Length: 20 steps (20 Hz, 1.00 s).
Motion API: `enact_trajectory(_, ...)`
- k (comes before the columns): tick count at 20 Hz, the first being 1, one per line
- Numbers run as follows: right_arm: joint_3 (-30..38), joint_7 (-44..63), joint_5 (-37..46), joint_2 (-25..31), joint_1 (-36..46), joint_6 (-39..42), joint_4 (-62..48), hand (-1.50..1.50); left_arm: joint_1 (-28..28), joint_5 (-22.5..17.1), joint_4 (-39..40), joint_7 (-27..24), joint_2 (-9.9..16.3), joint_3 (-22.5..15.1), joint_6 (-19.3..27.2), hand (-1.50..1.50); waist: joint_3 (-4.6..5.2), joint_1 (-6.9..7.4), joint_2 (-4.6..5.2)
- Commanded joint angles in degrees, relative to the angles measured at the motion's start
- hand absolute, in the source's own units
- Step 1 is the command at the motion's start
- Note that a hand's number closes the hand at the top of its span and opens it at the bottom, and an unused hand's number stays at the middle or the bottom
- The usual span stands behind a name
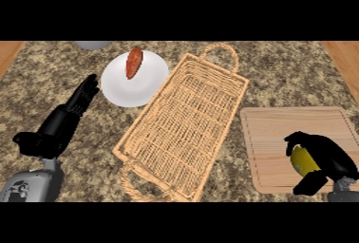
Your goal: Pick the lemon from the cutting board and place it in the basket
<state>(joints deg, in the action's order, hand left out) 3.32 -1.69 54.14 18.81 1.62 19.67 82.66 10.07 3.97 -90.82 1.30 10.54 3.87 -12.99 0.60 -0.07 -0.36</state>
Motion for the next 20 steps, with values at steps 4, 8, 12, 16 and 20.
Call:
enact_trajectory(4, -3.9, -4.8, 5.74, 1.5, -3.22, -5.32, 0.27, 1.5, -3.03, 0.77, -6.12, 3.12, -0.94, -0.85, 1.02, 0.0, -0.62, 0.16, 0.26)
enact_trajectory(8, -12.42, 8.19, 11.93, -9.41, -3.47, -5.99, 9.52, 1.5, 0.26, 1.38, 0.08, 0.11, -0.82, -0.54, 0.67, 0.0, -0.52, -0.25, 0.17)
enact_trajectory(12, -21.98, 20.12, 15.91, -18.21, -0.02, -5.87, 10.48, 1.5, 1.22, 0.78, -0.15, 0.88, -0.78, -1.28, -0.41, 0.0, -0.29, 2.06, 0.04)
enact_trajectory(16, -29.74, 28.94, 15.72, -18.53, 0.04, -8.86, 11.53, 1.5, 1.1, 0.87, 0.51, 0.71, -1.7, -2.12, -0.4, 0.0, -0.47, 2.93, 0.14)
enact_trajectory(20, -37.74, 38.1, 9.57, -18.7, 0.33, -16.54, 13.73, 1.5, 1.45, 0.63, -0.07, 0.2, -1.75, -2.35, -0.75, 0.0, -0.83, 4.18, 0.08)
